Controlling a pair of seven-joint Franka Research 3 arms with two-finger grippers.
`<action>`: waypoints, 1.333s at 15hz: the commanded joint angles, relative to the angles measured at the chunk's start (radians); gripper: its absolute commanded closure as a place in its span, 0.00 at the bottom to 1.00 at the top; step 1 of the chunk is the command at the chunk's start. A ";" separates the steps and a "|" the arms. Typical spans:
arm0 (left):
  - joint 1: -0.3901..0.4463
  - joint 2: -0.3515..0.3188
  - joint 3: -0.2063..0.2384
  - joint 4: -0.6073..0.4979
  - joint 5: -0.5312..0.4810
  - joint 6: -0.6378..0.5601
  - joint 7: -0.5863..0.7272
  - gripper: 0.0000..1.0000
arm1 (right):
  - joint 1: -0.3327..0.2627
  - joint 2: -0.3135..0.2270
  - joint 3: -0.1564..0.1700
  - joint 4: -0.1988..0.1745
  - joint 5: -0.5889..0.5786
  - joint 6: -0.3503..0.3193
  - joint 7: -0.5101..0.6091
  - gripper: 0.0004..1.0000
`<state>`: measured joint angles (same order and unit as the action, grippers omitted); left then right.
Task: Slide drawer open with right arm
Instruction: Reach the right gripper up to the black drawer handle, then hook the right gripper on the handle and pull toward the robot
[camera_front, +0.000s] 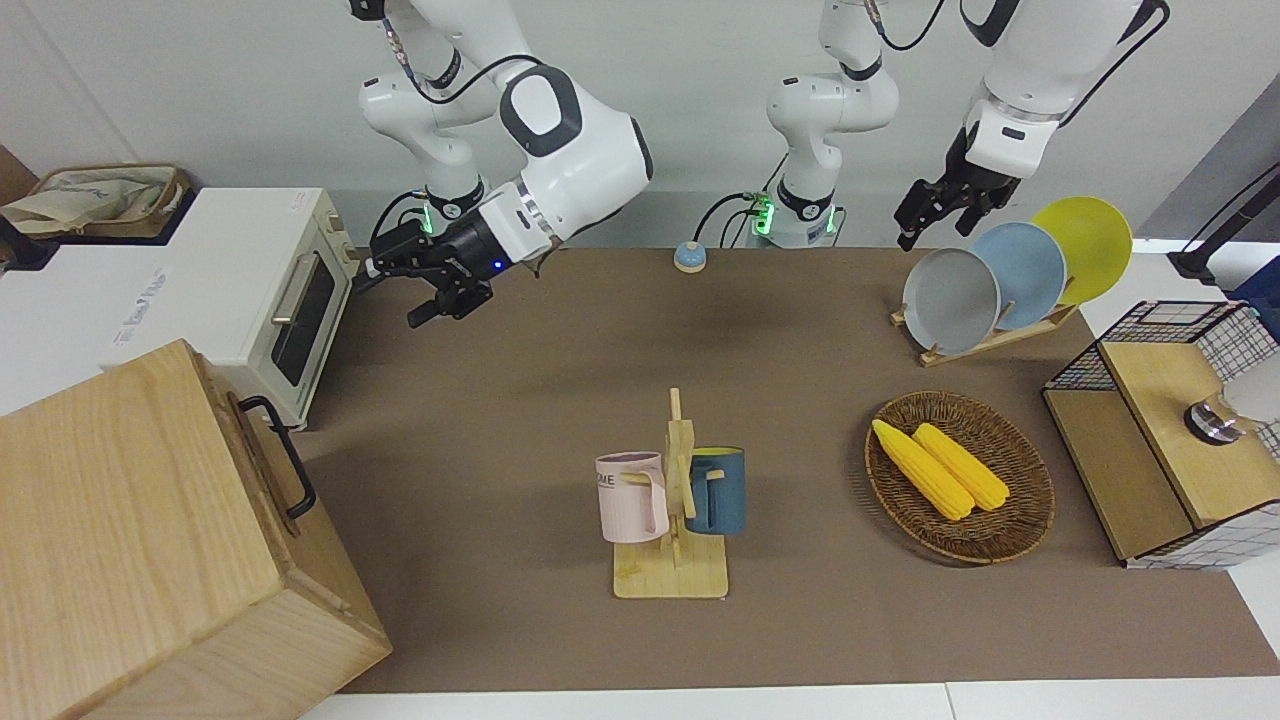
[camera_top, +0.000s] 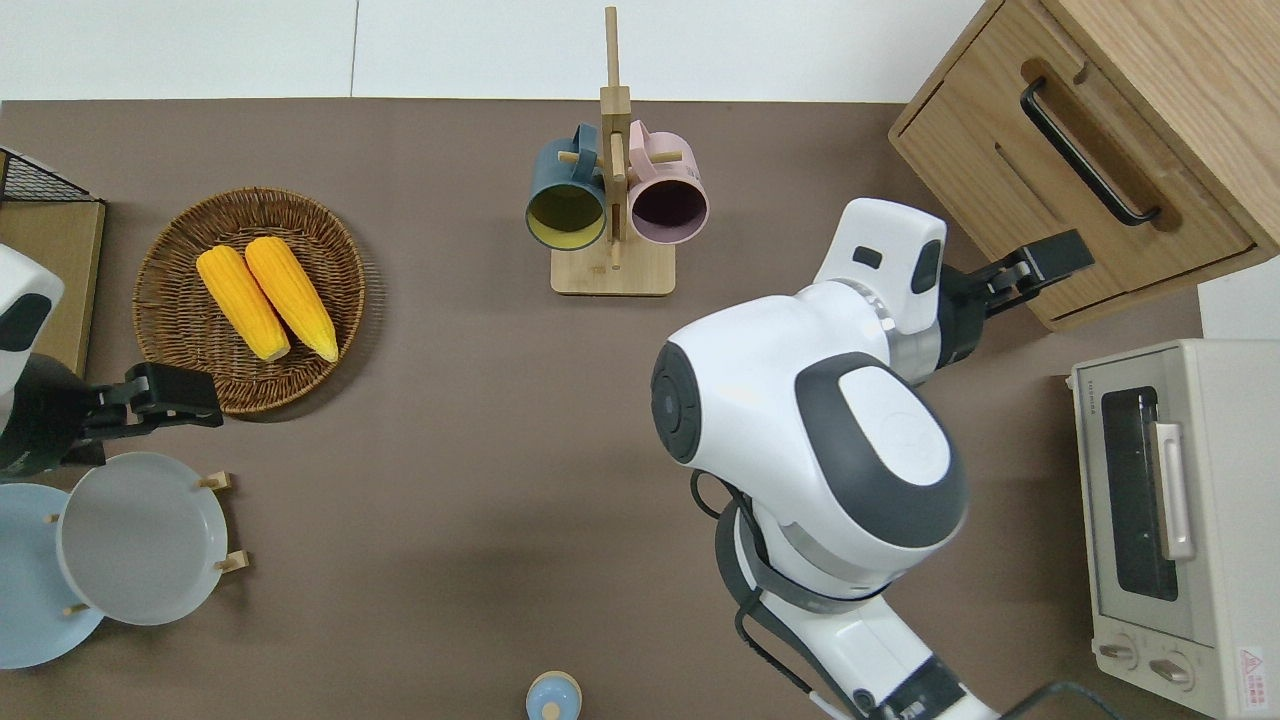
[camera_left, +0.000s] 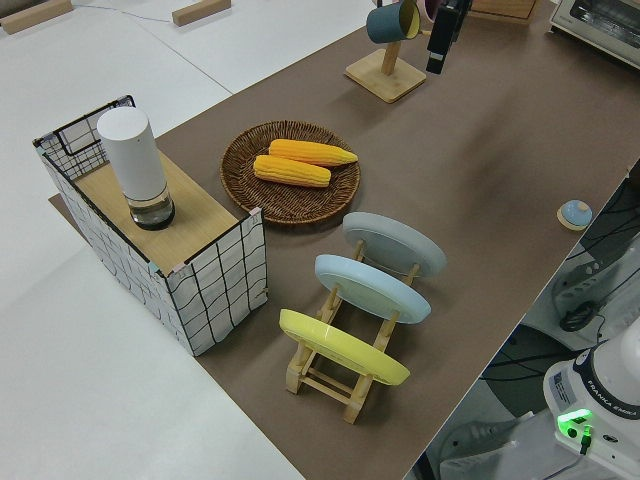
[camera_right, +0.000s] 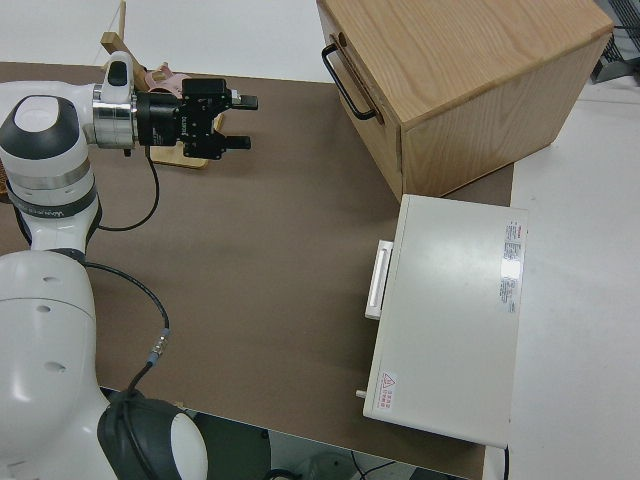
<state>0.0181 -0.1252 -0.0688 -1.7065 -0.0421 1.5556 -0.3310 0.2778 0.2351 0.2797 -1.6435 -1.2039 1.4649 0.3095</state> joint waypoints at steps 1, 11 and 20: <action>-0.001 -0.008 0.004 0.004 -0.001 -0.015 0.009 0.01 | 0.044 0.093 0.001 -0.001 -0.130 -0.044 0.115 0.02; -0.001 -0.008 0.004 0.004 -0.001 -0.017 0.009 0.01 | 0.040 0.196 -0.016 -0.018 -0.327 -0.029 0.200 0.03; -0.001 -0.008 0.004 0.004 -0.001 -0.015 0.009 0.01 | 0.009 0.222 -0.178 -0.019 -0.448 0.230 0.218 0.04</action>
<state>0.0181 -0.1252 -0.0688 -1.7064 -0.0421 1.5556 -0.3310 0.3162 0.4516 0.1097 -1.6529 -1.5906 1.6423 0.5016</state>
